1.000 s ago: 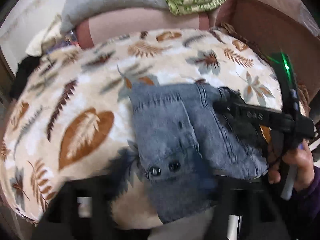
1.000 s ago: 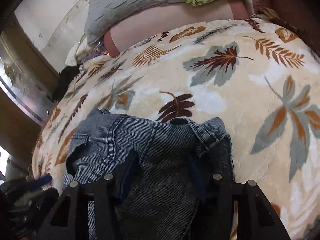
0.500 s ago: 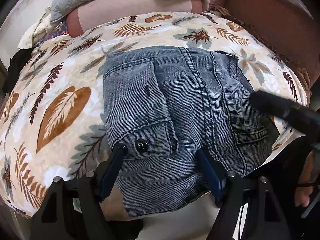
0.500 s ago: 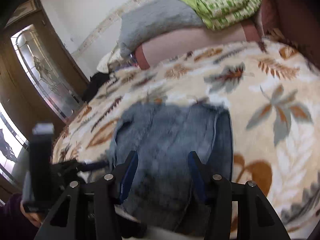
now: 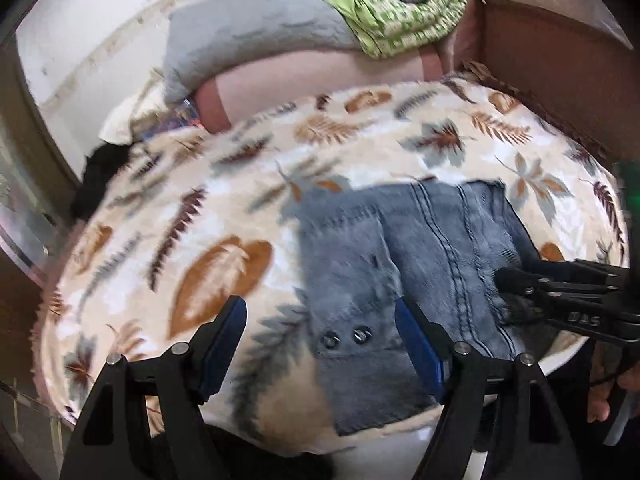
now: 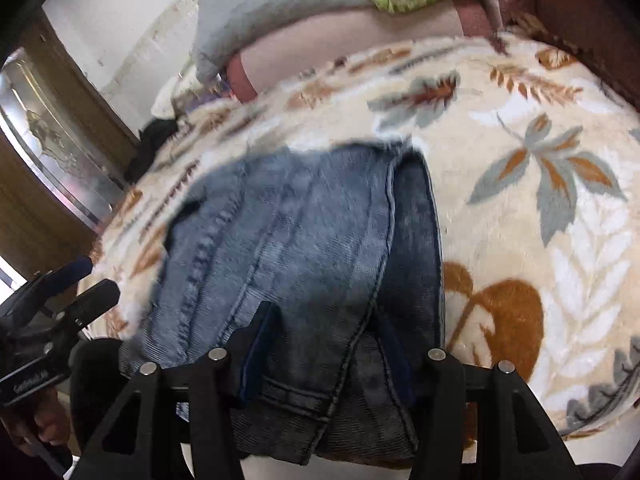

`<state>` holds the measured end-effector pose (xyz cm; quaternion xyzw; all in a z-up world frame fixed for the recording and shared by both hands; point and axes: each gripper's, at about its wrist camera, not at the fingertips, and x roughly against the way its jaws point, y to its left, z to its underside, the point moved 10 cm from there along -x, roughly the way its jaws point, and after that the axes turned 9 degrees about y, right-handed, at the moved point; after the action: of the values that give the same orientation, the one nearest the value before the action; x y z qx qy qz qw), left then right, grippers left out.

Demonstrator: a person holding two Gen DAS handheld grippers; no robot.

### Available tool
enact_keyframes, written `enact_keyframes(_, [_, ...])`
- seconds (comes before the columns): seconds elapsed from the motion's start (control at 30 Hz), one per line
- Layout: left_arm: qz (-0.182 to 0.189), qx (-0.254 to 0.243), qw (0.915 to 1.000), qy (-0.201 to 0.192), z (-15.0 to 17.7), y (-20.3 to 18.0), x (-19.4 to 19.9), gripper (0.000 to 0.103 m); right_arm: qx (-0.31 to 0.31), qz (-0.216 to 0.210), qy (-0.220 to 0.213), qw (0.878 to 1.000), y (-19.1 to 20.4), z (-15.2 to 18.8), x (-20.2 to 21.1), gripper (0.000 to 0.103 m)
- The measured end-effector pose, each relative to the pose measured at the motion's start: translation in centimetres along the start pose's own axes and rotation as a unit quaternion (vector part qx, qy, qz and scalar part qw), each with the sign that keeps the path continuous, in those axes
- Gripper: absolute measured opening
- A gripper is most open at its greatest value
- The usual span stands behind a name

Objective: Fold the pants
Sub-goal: 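Open both grippers and lift them away from the folded blue jeans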

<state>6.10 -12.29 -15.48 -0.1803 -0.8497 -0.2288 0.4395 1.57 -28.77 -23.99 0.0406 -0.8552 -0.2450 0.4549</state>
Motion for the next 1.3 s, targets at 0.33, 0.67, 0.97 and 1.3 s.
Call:
enact_keyframes(0.33, [-0.031, 0.004, 0.9994, -0.016, -1.0, 1.5, 1.4, 0.077, 0.062, 0.018, -0.106, 0.992, 4.1, -2.4, 3.5, 0.058])
enact_keyframes(0.67, [-0.072, 0.015, 0.9973, 0.0, -0.9, 2.5, 0.4, 0.079, 0.081, 0.047, -0.123, 0.988, 5.1, -2.2, 4.1, 0.066])
enact_keyframes(0.97, [-0.087, 0.042, 0.9953, -0.007, -0.9, 5.0, 0.6, 0.079, 0.089, 0.044, -0.134, 0.986, 6.0, -2.4, 4.4, 0.067])
enact_keyframes(1.3, [-0.128, 0.09, 0.9872, -0.033, -1.5, 10.7, 2.6, 0.079, 0.111, 0.042, -0.134, 0.984, 7.7, -2.2, 3.9, 0.067])
